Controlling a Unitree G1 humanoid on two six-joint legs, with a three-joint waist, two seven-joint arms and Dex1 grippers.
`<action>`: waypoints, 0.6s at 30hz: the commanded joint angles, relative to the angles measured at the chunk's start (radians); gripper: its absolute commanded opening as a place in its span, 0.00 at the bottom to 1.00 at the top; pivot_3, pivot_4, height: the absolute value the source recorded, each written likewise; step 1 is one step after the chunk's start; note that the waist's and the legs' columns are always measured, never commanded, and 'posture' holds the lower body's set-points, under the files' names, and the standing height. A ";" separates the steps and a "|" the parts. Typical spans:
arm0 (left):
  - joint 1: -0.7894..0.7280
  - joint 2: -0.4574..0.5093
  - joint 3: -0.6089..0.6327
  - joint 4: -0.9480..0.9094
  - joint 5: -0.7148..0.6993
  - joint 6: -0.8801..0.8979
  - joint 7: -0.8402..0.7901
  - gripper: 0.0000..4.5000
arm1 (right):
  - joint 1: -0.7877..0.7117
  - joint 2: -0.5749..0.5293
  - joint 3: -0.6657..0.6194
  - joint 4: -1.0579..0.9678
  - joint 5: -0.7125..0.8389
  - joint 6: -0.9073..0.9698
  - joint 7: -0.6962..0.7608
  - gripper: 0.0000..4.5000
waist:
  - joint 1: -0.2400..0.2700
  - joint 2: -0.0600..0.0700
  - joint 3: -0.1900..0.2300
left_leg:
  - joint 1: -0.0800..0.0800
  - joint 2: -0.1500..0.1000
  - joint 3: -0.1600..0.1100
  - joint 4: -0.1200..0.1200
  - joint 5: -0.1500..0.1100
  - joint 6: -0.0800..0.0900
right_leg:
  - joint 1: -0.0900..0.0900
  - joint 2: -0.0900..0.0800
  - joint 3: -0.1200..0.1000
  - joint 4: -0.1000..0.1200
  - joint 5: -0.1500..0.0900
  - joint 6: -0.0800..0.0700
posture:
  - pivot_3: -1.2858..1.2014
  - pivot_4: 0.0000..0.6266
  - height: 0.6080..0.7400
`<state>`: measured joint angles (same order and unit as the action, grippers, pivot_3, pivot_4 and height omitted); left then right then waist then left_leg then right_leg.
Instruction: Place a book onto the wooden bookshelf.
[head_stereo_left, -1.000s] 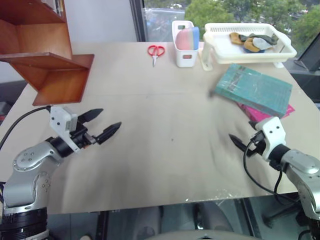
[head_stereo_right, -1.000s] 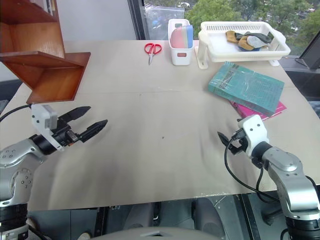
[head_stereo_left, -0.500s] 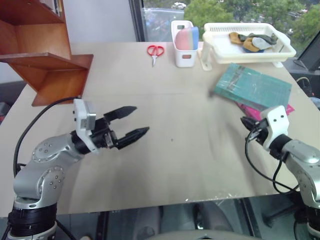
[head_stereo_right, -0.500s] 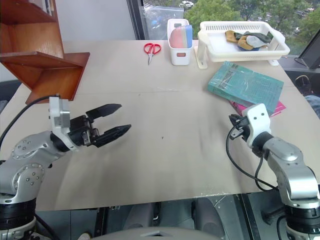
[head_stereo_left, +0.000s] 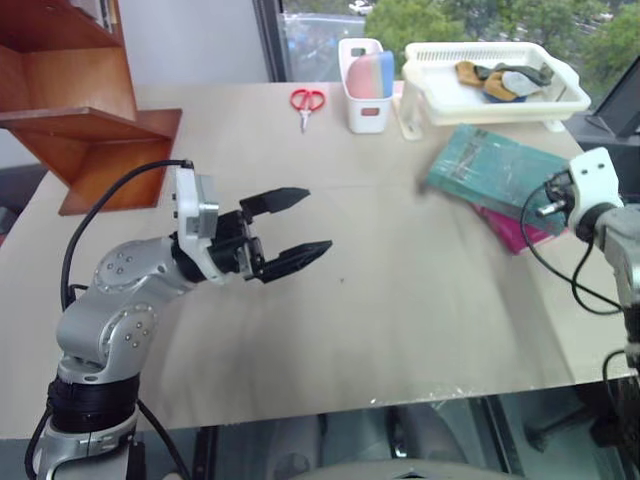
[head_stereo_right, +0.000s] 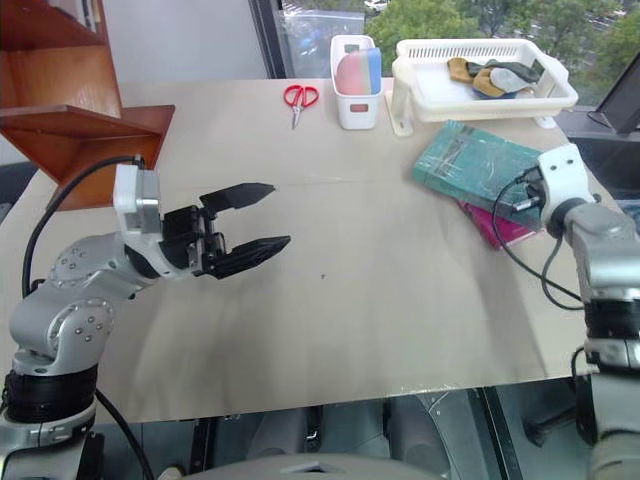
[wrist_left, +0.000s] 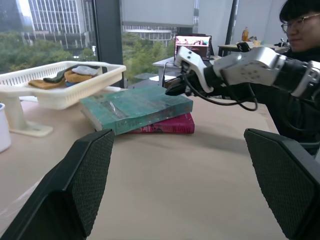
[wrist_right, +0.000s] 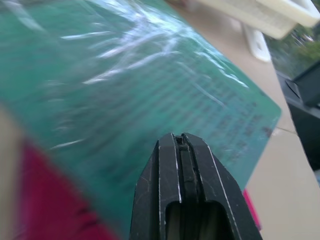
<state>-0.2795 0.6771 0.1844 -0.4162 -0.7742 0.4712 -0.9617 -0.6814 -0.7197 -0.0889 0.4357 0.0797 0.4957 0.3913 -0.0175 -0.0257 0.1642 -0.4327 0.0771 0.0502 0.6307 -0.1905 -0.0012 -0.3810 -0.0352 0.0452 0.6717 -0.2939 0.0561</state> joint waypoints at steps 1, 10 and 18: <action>0.005 -0.003 0.015 -0.032 0.004 -0.023 0.014 1.00 | -0.107 -0.005 0.033 0.171 -0.056 -0.077 0.015 0.00 | 0.000 0.001 0.001 | 0.000 0.000 0.000 0.000 0.000 0.000 | 0.000 0.000 0.000 0.000 0.000 0.000 | 0.52 0.24 1.00; 0.075 -0.008 0.049 -0.083 -0.006 -0.029 0.063 1.00 | -0.036 0.008 0.016 -0.006 -0.021 0.053 0.086 0.00 | 0.003 0.001 0.001 | 0.000 0.000 0.000 -0.001 0.000 0.000 | 0.001 0.000 -0.001 -0.001 0.000 0.000 | 0.52 0.24 1.00; 0.065 0.005 0.035 -0.055 -0.014 -0.030 0.020 1.00 | -0.098 -0.113 -0.146 0.075 -0.042 -0.010 -0.078 0.00 | 0.006 0.004 0.003 | 0.000 0.000 0.000 -0.001 0.000 0.000 | 0.001 0.000 -0.001 -0.001 0.000 0.000 | 0.52 0.24 1.00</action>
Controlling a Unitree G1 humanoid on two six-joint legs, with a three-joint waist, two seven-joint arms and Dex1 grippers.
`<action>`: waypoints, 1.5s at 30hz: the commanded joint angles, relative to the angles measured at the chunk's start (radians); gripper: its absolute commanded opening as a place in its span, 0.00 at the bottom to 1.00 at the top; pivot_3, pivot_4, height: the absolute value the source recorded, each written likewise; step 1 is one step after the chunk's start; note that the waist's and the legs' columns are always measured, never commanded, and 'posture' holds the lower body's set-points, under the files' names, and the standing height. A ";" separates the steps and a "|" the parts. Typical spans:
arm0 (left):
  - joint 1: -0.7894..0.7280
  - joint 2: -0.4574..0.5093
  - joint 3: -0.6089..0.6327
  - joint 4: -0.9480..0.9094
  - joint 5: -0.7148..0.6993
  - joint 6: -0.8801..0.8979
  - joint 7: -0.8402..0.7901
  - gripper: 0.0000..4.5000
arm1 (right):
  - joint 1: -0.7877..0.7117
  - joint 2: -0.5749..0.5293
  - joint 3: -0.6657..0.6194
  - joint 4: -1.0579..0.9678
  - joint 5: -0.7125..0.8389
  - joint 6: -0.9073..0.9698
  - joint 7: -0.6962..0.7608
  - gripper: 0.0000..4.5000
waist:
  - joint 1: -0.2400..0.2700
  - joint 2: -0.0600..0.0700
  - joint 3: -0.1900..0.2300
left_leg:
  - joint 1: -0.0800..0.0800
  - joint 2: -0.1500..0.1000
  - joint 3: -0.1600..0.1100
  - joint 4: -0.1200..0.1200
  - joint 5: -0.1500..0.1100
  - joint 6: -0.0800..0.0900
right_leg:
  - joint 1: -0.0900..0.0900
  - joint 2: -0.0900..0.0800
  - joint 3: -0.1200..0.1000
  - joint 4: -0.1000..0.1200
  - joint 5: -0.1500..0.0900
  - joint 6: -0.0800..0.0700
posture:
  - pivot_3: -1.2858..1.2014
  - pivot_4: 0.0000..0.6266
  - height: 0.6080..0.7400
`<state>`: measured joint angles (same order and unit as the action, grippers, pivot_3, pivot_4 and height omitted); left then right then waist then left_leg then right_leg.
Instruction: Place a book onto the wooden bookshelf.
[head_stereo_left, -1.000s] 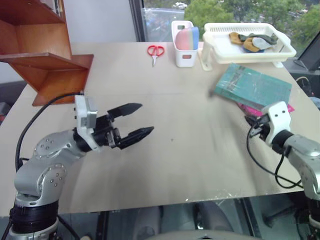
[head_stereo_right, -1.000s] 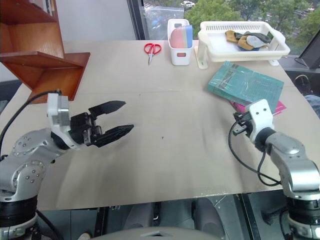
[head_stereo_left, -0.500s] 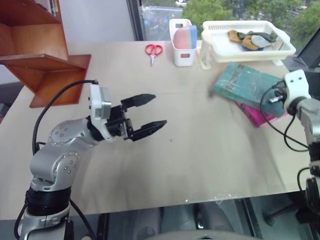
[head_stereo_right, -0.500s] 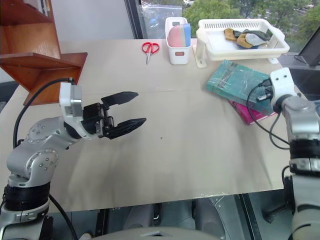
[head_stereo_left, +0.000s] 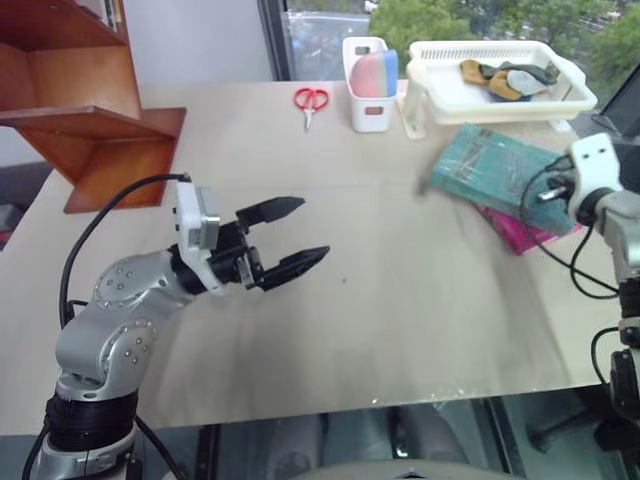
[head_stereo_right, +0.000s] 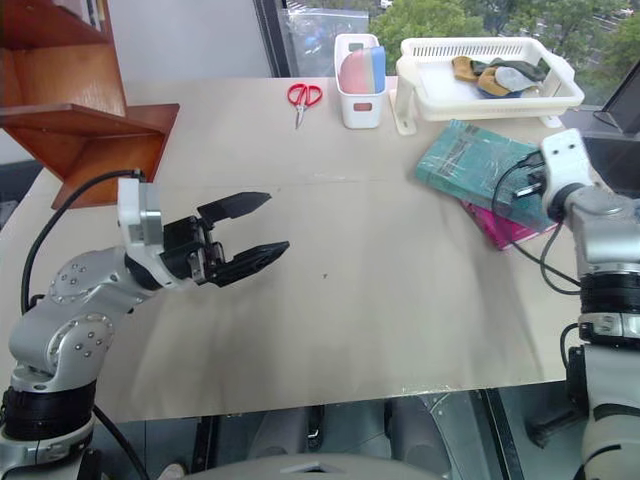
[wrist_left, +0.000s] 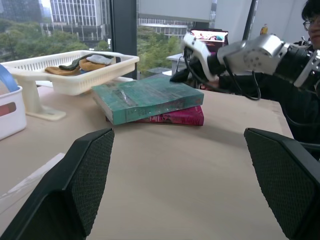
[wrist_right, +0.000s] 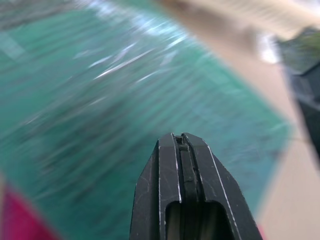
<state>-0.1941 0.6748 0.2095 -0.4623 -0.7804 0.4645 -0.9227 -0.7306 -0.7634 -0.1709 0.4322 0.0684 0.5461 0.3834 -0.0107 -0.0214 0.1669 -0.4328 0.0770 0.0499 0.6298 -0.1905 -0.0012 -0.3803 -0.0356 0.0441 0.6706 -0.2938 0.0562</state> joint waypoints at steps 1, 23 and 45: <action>-0.028 0.006 0.005 -0.001 -0.005 -0.025 -0.022 1.00 | -0.061 -0.085 -0.064 0.128 -0.040 -0.084 -0.083 0.00 | -0.001 0.000 0.000 | 0.000 0.000 0.000 0.000 0.000 0.000 | 0.000 0.000 0.000 0.000 0.000 0.000 | 0.52 0.24 1.00; 0.010 0.017 0.045 -0.028 -0.029 -0.003 -0.008 1.00 | -0.338 -0.010 -0.181 0.845 0.092 -0.156 -0.001 0.00 | -0.031 0.004 0.003 | 0.001 0.000 0.001 -0.001 0.000 0.000 | 0.000 0.000 0.002 -0.001 0.000 0.000 | 0.52 0.24 1.00; 0.003 0.017 0.046 -0.004 -0.026 -0.009 -0.029 1.00 | 0.040 0.123 -0.083 0.176 0.184 0.294 0.249 0.00 | -0.033 -0.004 -0.003 | 0.003 0.002 0.000 0.000 0.000 0.000 | 0.002 0.002 0.001 0.002 0.000 0.000 | 0.52 0.24 1.00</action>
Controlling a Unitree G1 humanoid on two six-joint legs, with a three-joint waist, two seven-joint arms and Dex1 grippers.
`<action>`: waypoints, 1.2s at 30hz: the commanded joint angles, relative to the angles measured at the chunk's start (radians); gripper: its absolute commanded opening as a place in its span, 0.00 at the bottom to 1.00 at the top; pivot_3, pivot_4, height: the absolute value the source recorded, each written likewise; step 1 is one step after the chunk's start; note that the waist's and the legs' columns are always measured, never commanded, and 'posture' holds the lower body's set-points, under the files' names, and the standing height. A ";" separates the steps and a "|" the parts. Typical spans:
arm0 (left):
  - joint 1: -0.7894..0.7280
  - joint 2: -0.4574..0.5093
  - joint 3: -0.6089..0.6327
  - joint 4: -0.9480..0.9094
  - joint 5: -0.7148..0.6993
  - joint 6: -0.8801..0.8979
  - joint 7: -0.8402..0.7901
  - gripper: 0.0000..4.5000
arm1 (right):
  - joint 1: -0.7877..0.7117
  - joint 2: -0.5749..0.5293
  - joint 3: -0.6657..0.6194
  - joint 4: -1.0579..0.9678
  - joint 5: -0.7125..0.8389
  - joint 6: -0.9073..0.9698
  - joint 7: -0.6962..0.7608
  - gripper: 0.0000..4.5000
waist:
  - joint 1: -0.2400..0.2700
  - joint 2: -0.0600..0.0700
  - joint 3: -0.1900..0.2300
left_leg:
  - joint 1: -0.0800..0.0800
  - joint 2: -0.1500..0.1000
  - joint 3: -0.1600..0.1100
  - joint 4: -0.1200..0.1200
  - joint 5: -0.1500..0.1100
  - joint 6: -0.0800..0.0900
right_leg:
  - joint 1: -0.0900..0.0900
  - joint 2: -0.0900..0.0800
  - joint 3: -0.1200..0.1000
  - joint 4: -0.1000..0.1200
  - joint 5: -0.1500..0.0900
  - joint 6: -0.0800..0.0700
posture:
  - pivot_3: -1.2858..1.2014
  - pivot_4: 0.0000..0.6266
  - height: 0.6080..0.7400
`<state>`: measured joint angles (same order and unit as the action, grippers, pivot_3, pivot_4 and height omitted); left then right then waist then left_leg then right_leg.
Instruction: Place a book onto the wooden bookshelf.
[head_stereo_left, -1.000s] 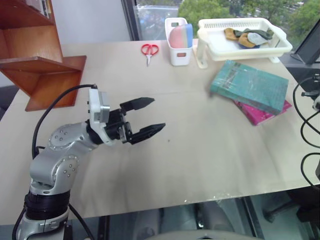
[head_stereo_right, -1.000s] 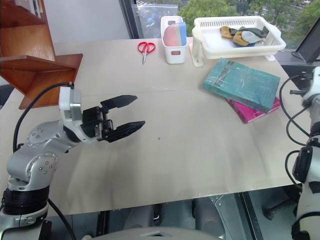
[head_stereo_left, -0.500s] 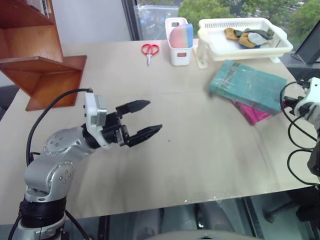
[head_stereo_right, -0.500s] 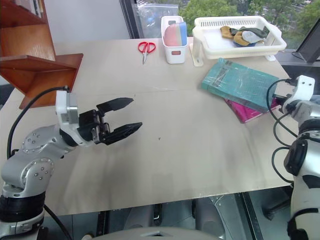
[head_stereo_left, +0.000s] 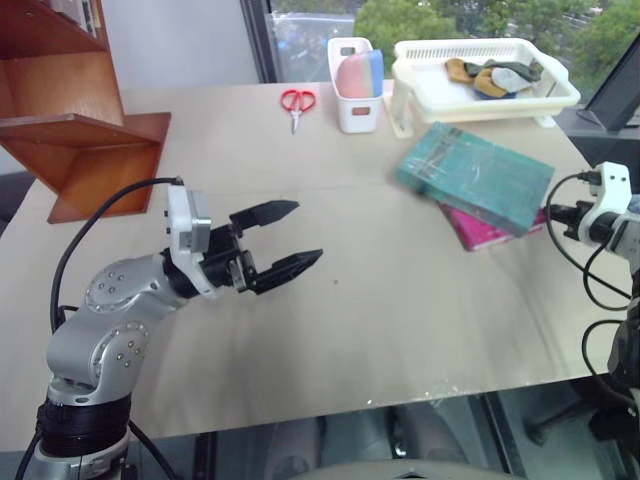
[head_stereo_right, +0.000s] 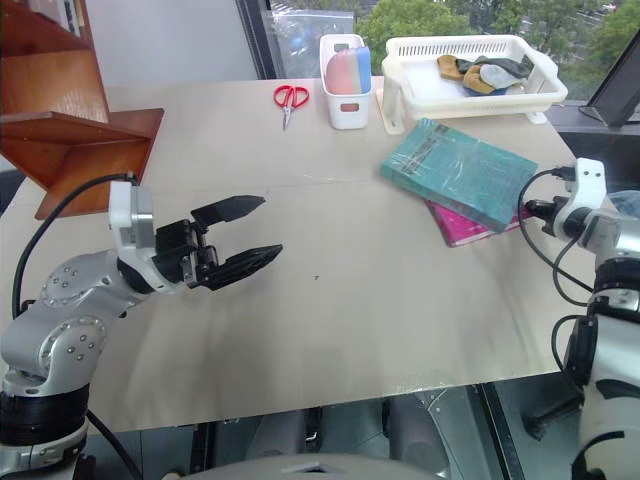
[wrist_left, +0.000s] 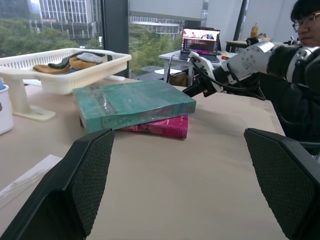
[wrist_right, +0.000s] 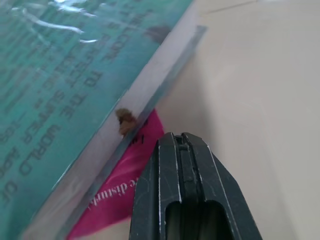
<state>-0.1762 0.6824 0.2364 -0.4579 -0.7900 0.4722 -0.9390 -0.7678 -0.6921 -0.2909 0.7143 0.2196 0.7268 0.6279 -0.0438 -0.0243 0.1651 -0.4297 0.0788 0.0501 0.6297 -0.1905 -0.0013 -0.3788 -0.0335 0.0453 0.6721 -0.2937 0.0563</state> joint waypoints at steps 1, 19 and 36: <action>-0.016 0.009 0.019 -0.006 -0.016 -0.017 -0.016 1.00 | 0.103 0.064 0.037 -0.163 0.044 0.138 -0.004 0.00 | 0.000 -0.002 -0.002 | 0.000 0.000 0.000 0.000 0.000 0.000 | 0.000 0.000 0.000 0.001 0.000 0.000 | 0.52 0.24 1.00; -0.014 0.010 0.025 0.008 -0.003 -0.025 -0.025 1.00 | 0.246 -0.064 -0.050 -0.680 0.201 0.279 0.024 0.00 | 0.008 0.003 0.001 | -0.002 0.000 0.000 0.002 0.000 0.000 | -0.003 -0.001 0.000 0.004 0.000 0.000 | 0.52 0.24 1.00; 0.055 0.012 0.058 0.076 0.018 -0.114 -0.113 1.00 | -0.327 0.011 0.145 0.143 -0.040 -0.244 -0.063 0.86 | 0.003 0.006 0.005 | -0.005 0.000 0.004 -0.001 0.000 0.000 | -0.008 0.000 0.003 0.002 0.000 0.000 | 0.52 0.24 1.00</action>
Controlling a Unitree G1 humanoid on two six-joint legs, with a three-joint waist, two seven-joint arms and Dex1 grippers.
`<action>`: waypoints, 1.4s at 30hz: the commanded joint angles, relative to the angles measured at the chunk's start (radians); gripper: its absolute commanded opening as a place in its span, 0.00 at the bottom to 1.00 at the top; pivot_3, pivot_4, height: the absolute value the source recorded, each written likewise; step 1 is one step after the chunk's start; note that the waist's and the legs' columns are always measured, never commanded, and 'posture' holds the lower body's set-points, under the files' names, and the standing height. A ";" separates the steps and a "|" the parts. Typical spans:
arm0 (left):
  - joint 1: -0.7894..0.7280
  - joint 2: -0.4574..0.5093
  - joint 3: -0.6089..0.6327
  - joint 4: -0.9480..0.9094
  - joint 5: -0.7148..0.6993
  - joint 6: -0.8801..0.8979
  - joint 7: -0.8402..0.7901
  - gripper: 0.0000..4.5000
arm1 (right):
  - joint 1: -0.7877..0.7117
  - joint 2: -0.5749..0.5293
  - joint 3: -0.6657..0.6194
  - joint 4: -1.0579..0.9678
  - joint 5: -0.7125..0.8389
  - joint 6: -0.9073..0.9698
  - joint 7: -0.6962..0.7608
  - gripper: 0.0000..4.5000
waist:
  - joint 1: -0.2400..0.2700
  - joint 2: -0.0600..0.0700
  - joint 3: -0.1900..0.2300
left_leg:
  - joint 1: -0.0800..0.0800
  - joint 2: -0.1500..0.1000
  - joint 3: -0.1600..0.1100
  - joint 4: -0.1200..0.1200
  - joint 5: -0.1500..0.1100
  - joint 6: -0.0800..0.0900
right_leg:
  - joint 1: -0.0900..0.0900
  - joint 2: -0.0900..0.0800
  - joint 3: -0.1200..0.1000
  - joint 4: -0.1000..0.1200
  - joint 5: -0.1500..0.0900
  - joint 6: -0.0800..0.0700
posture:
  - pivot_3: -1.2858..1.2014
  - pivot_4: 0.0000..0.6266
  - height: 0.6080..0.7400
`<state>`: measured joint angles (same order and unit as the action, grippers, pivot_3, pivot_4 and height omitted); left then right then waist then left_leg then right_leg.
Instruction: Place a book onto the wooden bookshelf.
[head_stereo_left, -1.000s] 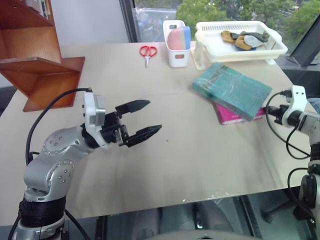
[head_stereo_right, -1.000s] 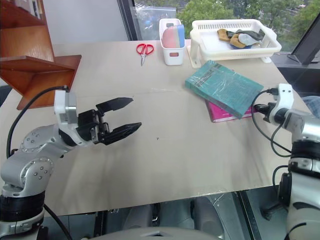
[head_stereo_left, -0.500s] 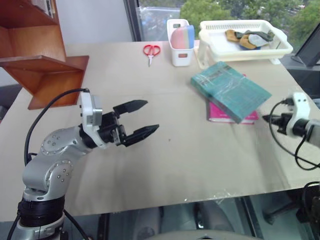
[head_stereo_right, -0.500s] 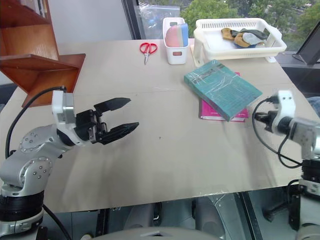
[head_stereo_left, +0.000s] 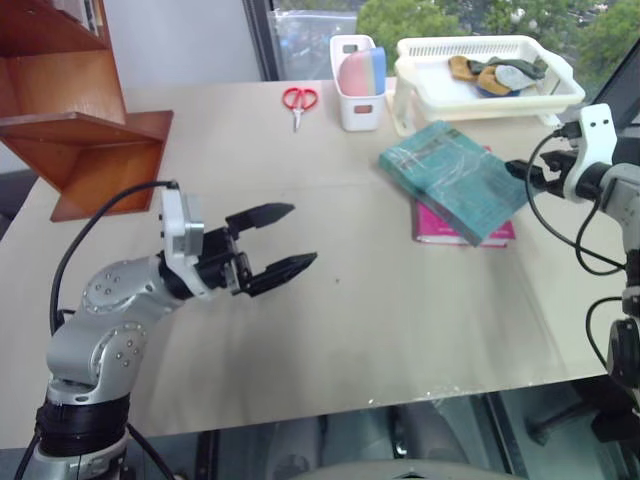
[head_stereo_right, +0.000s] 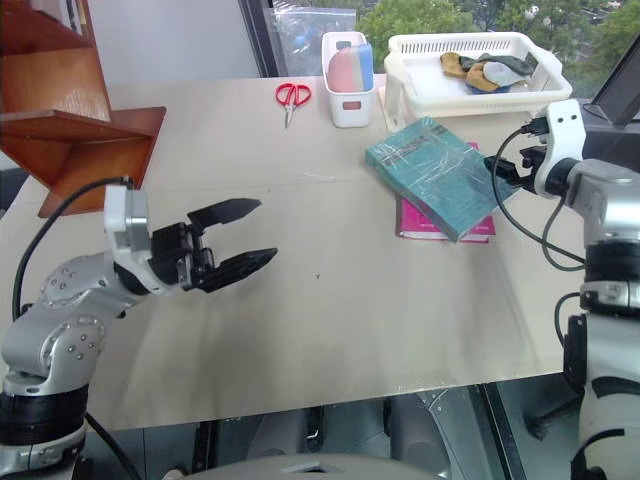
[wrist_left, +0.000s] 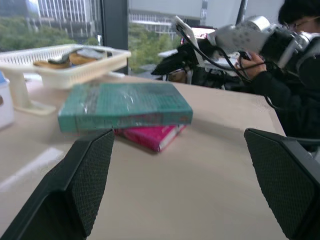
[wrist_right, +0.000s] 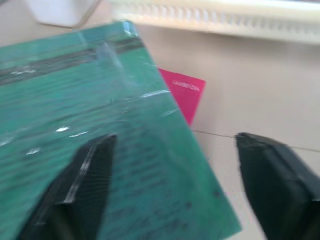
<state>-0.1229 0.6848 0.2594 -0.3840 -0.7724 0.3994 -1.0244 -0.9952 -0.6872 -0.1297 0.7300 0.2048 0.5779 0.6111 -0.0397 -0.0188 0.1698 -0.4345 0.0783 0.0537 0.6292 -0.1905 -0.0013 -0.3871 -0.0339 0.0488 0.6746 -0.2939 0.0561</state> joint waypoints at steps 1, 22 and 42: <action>0.002 0.010 0.036 0.008 0.003 -0.047 -0.033 1.00 | -0.136 0.019 -0.014 0.198 -0.040 -0.132 -0.069 0.86 | -0.001 0.000 0.000 | 0.000 0.000 0.001 0.000 0.000 0.000 | 0.000 0.000 0.001 0.000 0.000 0.000 | 0.52 0.24 1.00; 0.019 0.002 0.004 -0.127 -0.033 0.023 0.106 1.00 | -0.182 -0.097 -0.026 0.387 -0.055 -0.053 0.297 0.99 | 0.006 0.001 0.002 | 0.001 0.000 0.007 -0.004 0.000 0.000 | -0.002 -0.001 0.005 -0.002 0.000 0.000 | 0.52 0.24 1.00; -0.030 0.000 -0.016 -0.093 -0.022 0.032 0.082 1.00 | -0.034 0.049 0.008 0.074 -0.056 -0.198 0.157 0.87 | -0.003 0.001 0.002 | 0.001 0.001 0.009 -0.001 0.000 0.000 | -0.005 0.000 0.009 0.004 0.000 0.001 | 0.52 0.24 1.00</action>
<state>-0.1562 0.6821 0.2270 -0.4493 -0.7868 0.4440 -0.9414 -1.0057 -0.6413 -0.1376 0.7984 0.1610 0.4209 0.7591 -0.0427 -0.0173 0.1713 -0.4332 0.0789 0.0627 0.6283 -0.1906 -0.0011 -0.3923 -0.0336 0.0581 0.6782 -0.2936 0.0567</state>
